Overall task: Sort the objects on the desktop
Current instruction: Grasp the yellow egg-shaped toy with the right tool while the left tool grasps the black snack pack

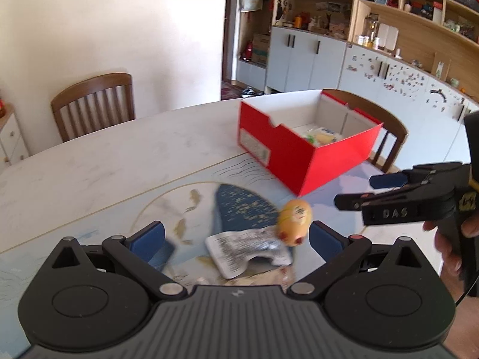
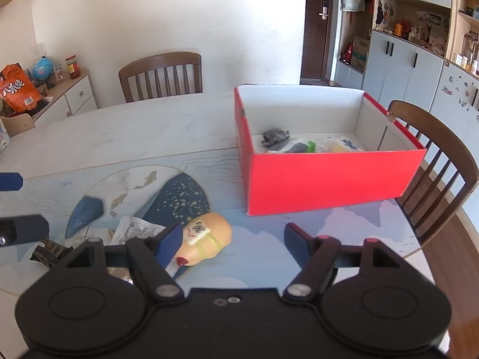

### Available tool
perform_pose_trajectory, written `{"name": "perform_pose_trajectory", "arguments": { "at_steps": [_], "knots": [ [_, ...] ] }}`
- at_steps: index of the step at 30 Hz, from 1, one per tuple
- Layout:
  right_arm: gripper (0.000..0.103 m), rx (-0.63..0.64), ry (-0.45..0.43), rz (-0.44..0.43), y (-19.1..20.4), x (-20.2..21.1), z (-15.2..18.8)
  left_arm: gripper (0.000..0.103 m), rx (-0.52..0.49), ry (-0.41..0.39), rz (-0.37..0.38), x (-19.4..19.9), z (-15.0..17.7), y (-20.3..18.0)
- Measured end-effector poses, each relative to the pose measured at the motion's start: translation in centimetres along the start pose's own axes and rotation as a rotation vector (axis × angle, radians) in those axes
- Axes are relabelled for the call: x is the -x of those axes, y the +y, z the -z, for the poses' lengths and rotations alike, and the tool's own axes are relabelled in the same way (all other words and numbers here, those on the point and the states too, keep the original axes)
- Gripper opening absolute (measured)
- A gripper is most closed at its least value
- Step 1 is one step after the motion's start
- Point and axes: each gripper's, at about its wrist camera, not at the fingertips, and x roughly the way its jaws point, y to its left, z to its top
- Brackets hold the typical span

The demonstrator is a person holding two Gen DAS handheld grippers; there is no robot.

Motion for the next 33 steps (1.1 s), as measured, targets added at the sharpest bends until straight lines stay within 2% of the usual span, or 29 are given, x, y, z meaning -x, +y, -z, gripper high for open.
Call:
{"name": "perform_pose_trajectory", "arguments": {
  "at_steps": [18,33],
  "knots": [
    [0.075,0.014,0.010,0.055,3.4,-4.4,0.2,0.103,0.107,0.048,-0.109,-1.8,5.2,5.7],
    [0.076,-0.042,0.047,0.126,4.6,-8.5,0.9,0.103,0.116,0.114,-0.158,-5.0,8.4,7.5]
  ]
}}
